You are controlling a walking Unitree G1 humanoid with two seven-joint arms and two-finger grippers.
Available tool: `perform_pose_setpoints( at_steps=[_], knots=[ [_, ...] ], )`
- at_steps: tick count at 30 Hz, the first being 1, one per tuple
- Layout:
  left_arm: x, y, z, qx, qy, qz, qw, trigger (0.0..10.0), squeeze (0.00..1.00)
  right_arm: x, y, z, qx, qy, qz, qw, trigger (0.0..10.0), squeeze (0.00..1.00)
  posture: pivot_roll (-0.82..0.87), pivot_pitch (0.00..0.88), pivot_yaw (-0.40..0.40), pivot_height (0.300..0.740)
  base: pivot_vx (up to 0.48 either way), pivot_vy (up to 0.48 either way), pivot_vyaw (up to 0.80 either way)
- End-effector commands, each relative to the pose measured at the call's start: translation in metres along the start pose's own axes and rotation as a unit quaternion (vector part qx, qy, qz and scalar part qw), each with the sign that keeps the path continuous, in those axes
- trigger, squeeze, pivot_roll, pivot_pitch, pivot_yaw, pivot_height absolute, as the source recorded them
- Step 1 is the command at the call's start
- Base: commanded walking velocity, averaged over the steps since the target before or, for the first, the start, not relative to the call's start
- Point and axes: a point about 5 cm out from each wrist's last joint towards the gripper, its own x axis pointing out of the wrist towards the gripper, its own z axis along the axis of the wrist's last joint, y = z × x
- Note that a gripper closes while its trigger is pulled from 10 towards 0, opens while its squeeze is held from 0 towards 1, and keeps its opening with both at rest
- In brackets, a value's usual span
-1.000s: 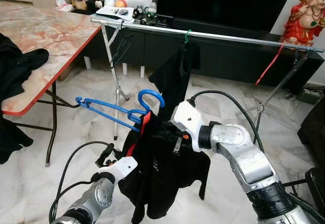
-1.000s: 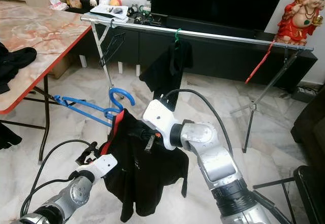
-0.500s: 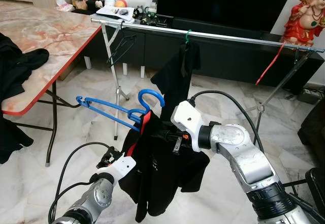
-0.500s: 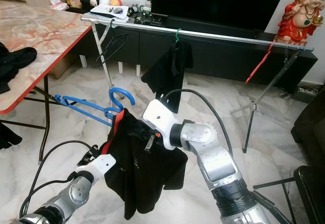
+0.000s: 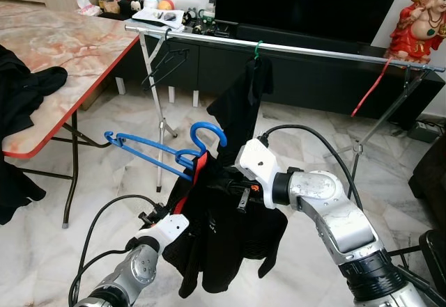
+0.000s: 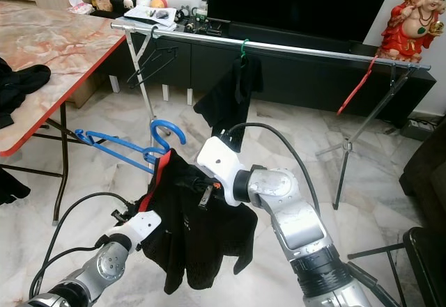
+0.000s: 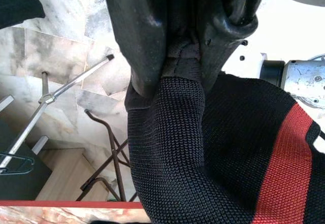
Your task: Hang hanger
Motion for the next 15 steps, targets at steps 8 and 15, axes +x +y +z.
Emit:
perform_pose_setpoints(
  at_steps=[8, 15],
  knots=[
    [0.001, 0.005, -0.002, -0.073, 0.017, 0.018, 0.997, 0.0, 0.00, -0.003, 0.000, 0.007, -0.015, -0.013, -0.002, 1.000, 0.0, 0.00, 0.05, 0.087, -0.099, 0.740, 0.000, 0.000, 0.00],
    [0.001, 0.015, -0.010, -0.189, 0.054, 0.054, 0.979, 0.0, 0.00, -0.006, 0.000, 0.001, -0.013, -0.003, -0.006, 1.000, 0.0, 0.00, 0.05, 0.087, -0.099, 0.740, 0.000, 0.000, 0.00]
  ],
)
